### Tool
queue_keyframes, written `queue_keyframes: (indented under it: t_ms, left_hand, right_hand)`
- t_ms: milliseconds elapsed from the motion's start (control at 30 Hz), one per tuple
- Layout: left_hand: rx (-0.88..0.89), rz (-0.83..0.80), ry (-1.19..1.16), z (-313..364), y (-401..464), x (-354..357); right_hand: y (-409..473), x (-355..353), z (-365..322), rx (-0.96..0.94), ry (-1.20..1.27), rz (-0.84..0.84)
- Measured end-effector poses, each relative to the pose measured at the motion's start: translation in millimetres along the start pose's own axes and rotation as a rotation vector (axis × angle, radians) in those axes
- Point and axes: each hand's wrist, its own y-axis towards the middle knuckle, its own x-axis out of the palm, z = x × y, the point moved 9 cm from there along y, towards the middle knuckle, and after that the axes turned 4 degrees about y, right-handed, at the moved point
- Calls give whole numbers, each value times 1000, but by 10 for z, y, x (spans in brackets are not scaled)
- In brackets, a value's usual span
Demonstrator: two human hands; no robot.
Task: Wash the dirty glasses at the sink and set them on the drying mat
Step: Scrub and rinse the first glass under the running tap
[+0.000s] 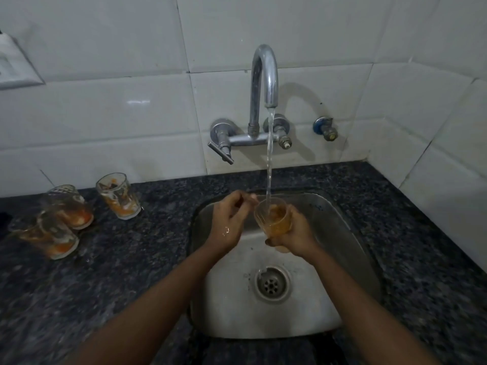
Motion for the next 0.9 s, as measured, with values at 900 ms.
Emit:
queue_keyframes:
  t_ms: [900]
  left_hand:
    - [282,-945,1281,-299,-167,957]
  right_hand:
    - [96,-33,-478,-388,-804,-121]
